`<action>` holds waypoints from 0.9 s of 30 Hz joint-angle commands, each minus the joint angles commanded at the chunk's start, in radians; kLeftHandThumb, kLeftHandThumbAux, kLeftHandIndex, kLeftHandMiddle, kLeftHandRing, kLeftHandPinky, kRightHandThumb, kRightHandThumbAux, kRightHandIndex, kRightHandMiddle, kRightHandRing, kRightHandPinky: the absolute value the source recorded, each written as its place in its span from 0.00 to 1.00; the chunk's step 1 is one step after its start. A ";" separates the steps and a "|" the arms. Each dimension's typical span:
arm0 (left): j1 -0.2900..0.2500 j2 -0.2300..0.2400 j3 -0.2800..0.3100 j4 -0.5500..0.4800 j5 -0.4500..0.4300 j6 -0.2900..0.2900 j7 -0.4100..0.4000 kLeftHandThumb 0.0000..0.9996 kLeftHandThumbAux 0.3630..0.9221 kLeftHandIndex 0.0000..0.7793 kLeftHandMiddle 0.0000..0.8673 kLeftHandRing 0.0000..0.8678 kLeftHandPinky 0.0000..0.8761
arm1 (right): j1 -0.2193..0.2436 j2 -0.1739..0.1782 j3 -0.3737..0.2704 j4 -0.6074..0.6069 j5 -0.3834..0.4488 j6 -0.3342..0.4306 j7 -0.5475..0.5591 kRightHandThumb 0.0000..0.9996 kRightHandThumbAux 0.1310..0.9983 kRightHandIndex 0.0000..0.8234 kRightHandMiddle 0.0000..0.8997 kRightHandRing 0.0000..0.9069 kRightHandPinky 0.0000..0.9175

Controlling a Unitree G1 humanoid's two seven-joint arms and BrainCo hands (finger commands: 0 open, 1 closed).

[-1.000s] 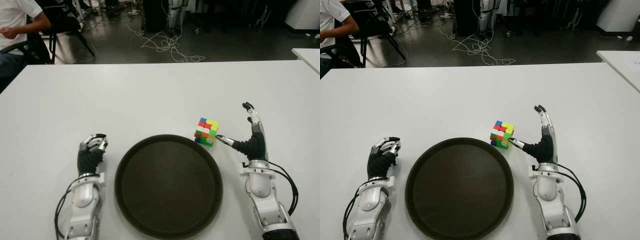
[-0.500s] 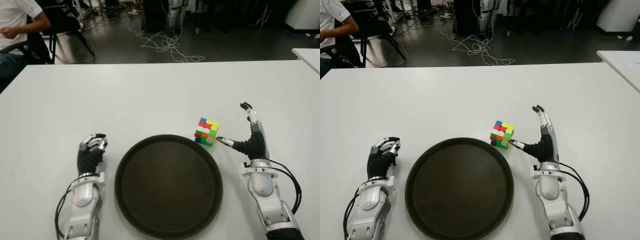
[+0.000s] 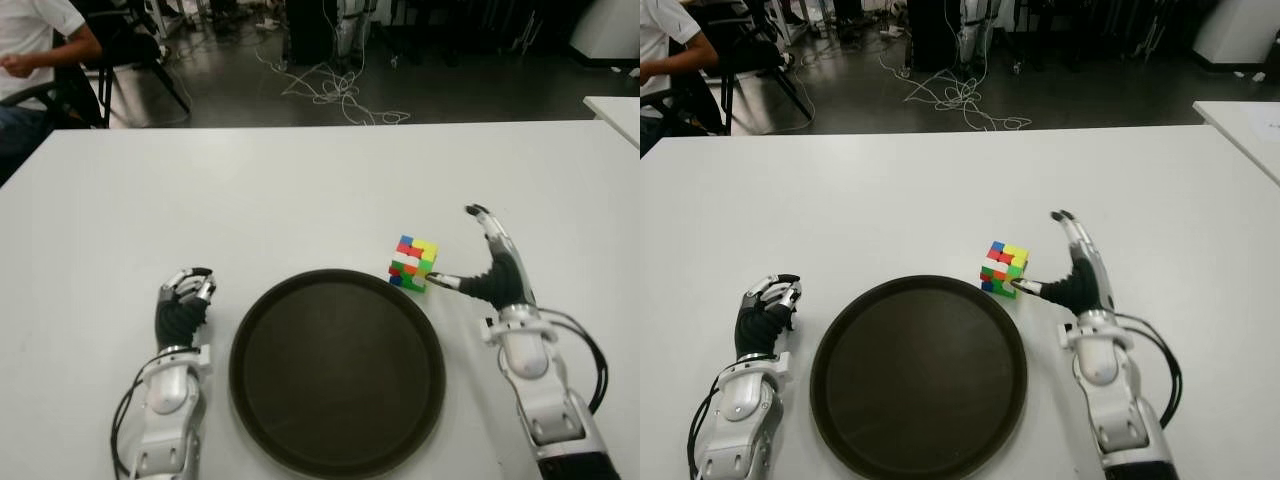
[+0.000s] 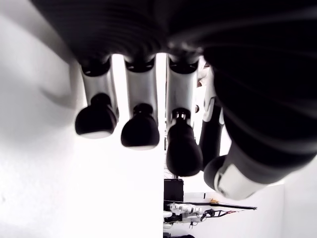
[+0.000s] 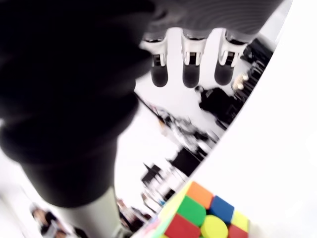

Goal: Pick up the Rubik's Cube and put it in the plate

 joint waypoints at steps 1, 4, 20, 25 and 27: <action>-0.001 -0.001 -0.001 0.001 0.000 -0.001 0.001 0.71 0.61 0.57 0.91 0.94 0.94 | -0.007 -0.005 0.009 -0.017 -0.018 0.028 0.017 0.00 0.90 0.03 0.07 0.08 0.12; -0.002 -0.002 -0.001 0.003 -0.003 -0.005 0.001 0.71 0.61 0.57 0.91 0.95 0.94 | -0.023 -0.016 0.033 -0.059 -0.060 0.096 0.056 0.00 0.90 0.02 0.06 0.08 0.11; -0.001 -0.008 0.000 0.020 -0.014 -0.048 -0.006 0.71 0.61 0.57 0.92 0.95 0.94 | -0.075 -0.039 0.094 -0.158 -0.139 0.253 0.171 0.00 0.80 0.02 0.03 0.06 0.09; -0.002 -0.011 0.001 0.023 -0.013 -0.054 -0.002 0.71 0.61 0.57 0.92 0.95 0.95 | -0.083 -0.041 0.101 -0.145 -0.142 0.250 0.168 0.00 0.76 0.02 0.01 0.04 0.10; -0.002 -0.012 0.002 0.023 -0.013 -0.053 0.000 0.71 0.61 0.57 0.92 0.95 0.95 | -0.088 -0.045 0.107 -0.143 -0.148 0.256 0.174 0.00 0.74 0.01 0.00 0.02 0.07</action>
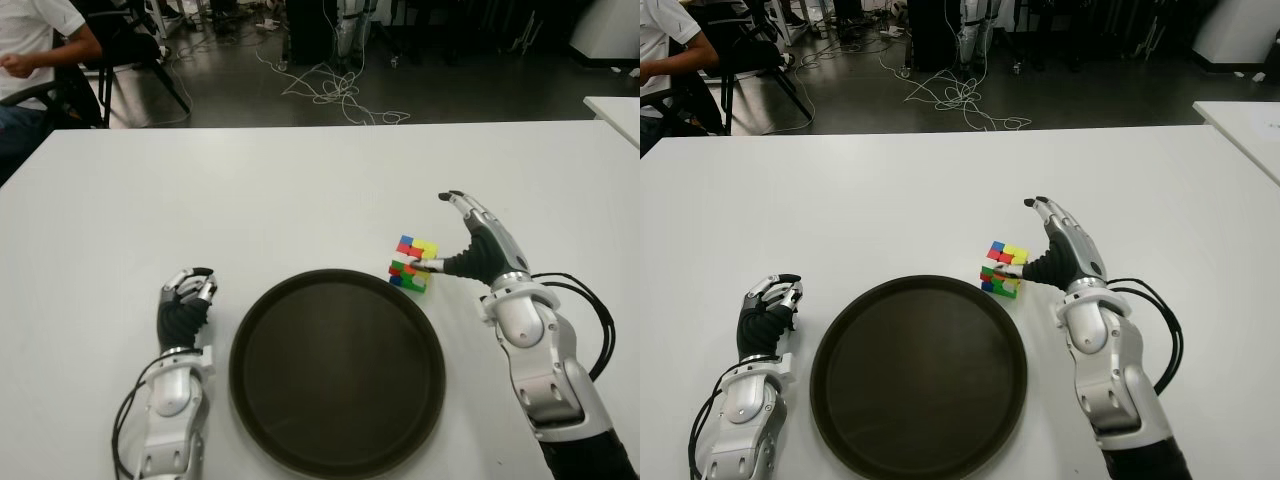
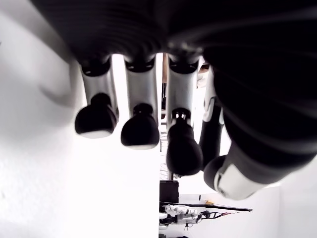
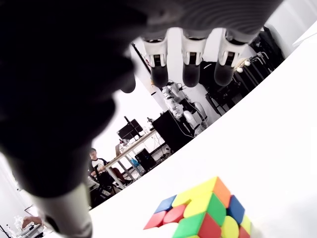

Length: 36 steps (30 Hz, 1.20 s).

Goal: Pick up the Rubik's Cube and put it in the plate

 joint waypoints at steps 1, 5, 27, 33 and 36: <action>0.000 -0.001 0.000 -0.001 -0.001 0.002 0.000 0.71 0.61 0.57 0.92 0.95 0.95 | -0.004 -0.003 0.003 0.003 -0.003 0.003 0.003 0.00 0.74 0.00 0.00 0.02 0.07; 0.000 -0.003 0.001 -0.002 -0.001 0.003 0.000 0.71 0.61 0.57 0.92 0.95 0.94 | -0.012 -0.012 0.012 0.007 -0.014 0.009 0.012 0.00 0.74 0.00 0.00 0.01 0.05; 0.003 -0.003 -0.004 -0.001 0.003 -0.018 -0.015 0.71 0.61 0.57 0.92 0.95 0.94 | -0.129 -0.075 0.100 0.074 -0.121 0.043 0.097 0.00 0.78 0.01 0.03 0.04 0.06; 0.010 -0.006 -0.006 -0.010 0.008 -0.016 -0.012 0.71 0.61 0.57 0.91 0.95 0.94 | -0.155 -0.093 0.121 0.107 -0.147 0.041 0.105 0.00 0.78 0.03 0.05 0.05 0.07; 0.012 -0.009 -0.008 -0.012 0.011 -0.019 -0.007 0.71 0.61 0.57 0.91 0.95 0.94 | -0.165 -0.095 0.127 0.120 -0.154 0.040 0.110 0.00 0.77 0.04 0.06 0.07 0.08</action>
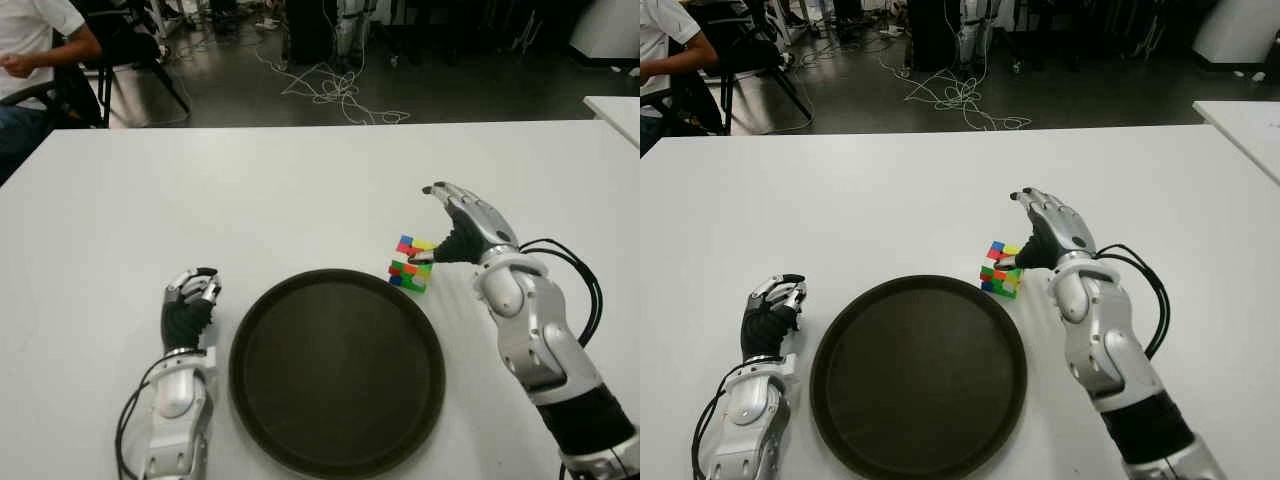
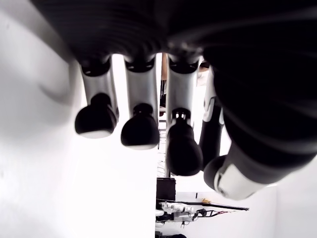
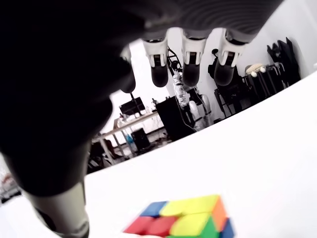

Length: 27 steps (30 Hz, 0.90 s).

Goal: Pick up the Rubik's Cube and put it in the plate

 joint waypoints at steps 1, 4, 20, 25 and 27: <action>0.000 -0.001 0.000 0.000 0.001 0.000 0.001 0.71 0.61 0.57 0.91 0.95 0.94 | -0.002 0.000 0.000 0.003 -0.001 0.000 0.001 0.00 0.77 0.04 0.06 0.07 0.08; 0.002 -0.004 0.000 0.003 -0.003 -0.014 -0.002 0.71 0.61 0.57 0.91 0.95 0.94 | -0.015 0.003 0.004 0.026 -0.001 -0.006 -0.005 0.00 0.77 0.05 0.07 0.08 0.08; 0.005 0.008 -0.008 0.000 0.006 -0.005 -0.008 0.71 0.61 0.57 0.91 0.95 0.94 | -0.069 0.016 0.038 0.169 -0.008 -0.038 -0.074 0.00 0.72 0.03 0.04 0.06 0.06; 0.007 0.006 -0.009 -0.004 0.007 -0.006 -0.007 0.71 0.61 0.57 0.91 0.94 0.93 | -0.072 0.022 0.035 0.181 0.000 -0.051 -0.083 0.00 0.74 0.03 0.03 0.05 0.05; 0.008 0.005 -0.009 -0.004 0.009 -0.008 -0.004 0.71 0.61 0.57 0.91 0.94 0.93 | -0.073 0.024 0.035 0.186 0.000 -0.054 -0.086 0.00 0.75 0.03 0.03 0.05 0.05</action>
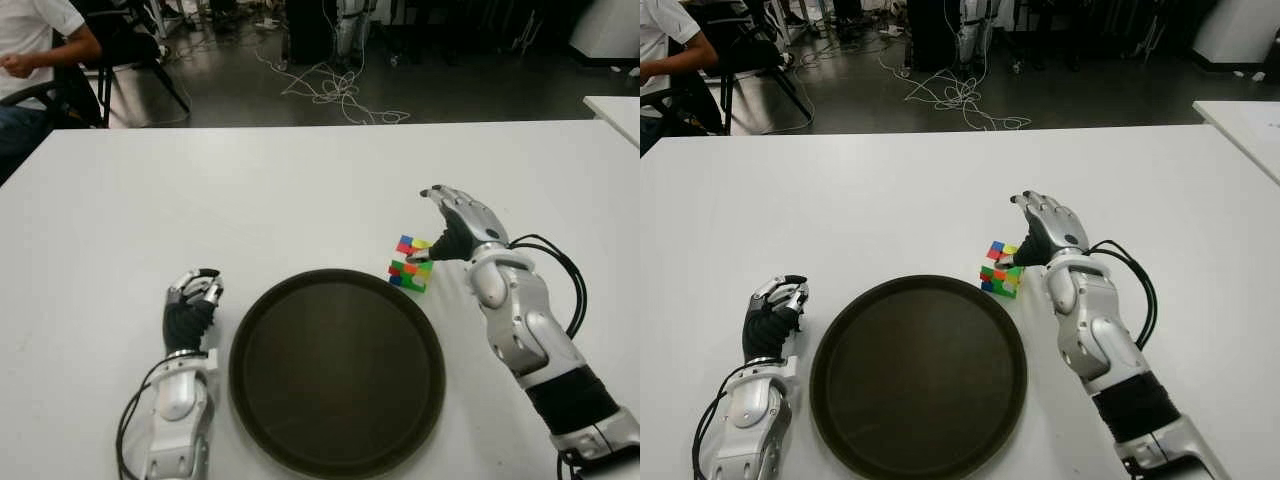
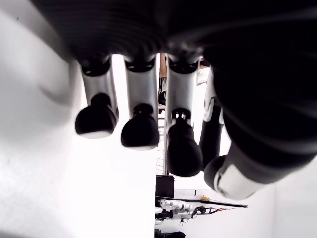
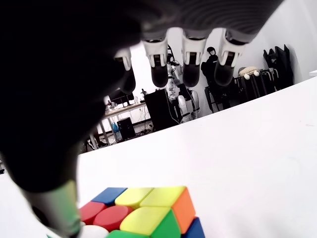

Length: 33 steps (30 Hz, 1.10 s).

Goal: Pick up the Rubik's Cube and put it in the plate

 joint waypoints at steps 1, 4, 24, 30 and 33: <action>0.000 0.000 0.000 0.000 0.000 -0.001 0.001 0.71 0.61 0.57 0.91 0.94 0.93 | 0.000 0.001 0.000 0.001 0.000 -0.001 -0.001 0.00 0.75 0.03 0.03 0.04 0.05; 0.003 0.002 -0.001 0.000 0.007 -0.009 0.003 0.71 0.61 0.57 0.91 0.94 0.93 | -0.002 0.006 0.003 0.015 -0.003 -0.010 -0.011 0.00 0.76 0.03 0.03 0.04 0.04; 0.002 0.018 -0.003 0.009 0.007 -0.007 -0.023 0.71 0.61 0.57 0.93 0.95 0.94 | -0.003 -0.013 0.049 0.014 -0.050 -0.029 -0.012 0.00 0.81 0.06 0.05 0.04 0.05; 0.001 0.032 -0.011 0.004 0.020 0.019 -0.029 0.71 0.61 0.57 0.93 0.95 0.94 | -0.001 -0.014 0.057 0.001 -0.061 -0.016 0.008 0.00 0.84 0.04 0.04 0.04 0.06; 0.000 0.035 -0.014 -0.001 0.024 0.034 -0.024 0.71 0.61 0.57 0.93 0.95 0.94 | -0.001 -0.012 0.057 -0.002 -0.064 -0.011 0.018 0.00 0.84 0.04 0.04 0.04 0.06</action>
